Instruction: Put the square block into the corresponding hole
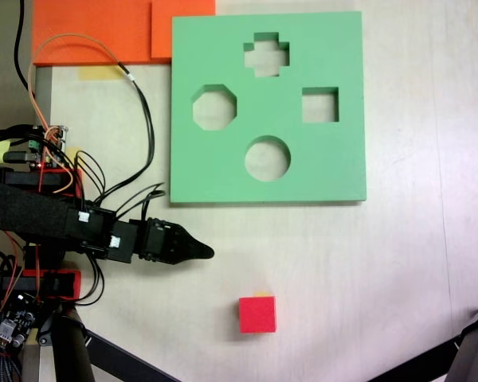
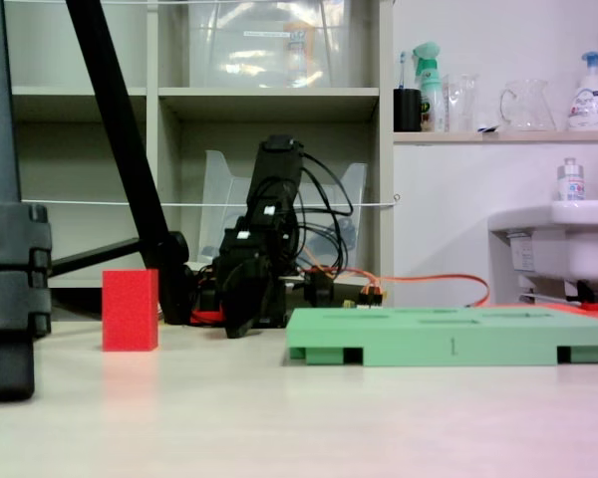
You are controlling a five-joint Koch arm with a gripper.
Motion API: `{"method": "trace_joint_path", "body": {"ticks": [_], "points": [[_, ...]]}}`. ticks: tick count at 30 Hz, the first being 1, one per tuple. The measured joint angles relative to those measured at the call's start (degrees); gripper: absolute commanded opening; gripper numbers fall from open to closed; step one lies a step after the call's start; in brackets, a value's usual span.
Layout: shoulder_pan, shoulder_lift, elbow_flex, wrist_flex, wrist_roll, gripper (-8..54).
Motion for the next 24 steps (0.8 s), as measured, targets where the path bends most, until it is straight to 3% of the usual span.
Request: {"method": "trace_joint_path", "body": {"ticks": [10,13,15,17,21,24], "points": [[0.2,0.0,0.0,0.0,1.1,34.5],[0.4,0.0,0.0,-0.4,16.8,33.7],[-0.5,0.0,0.0,-2.5,36.6,32.1],[-0.9,0.0,0.0,-4.0,47.7,32.0],[-1.0,0.0,-4.7,0.4,65.0,32.0],[-0.9,0.0,-22.0,19.2,75.1,30.2]]}}
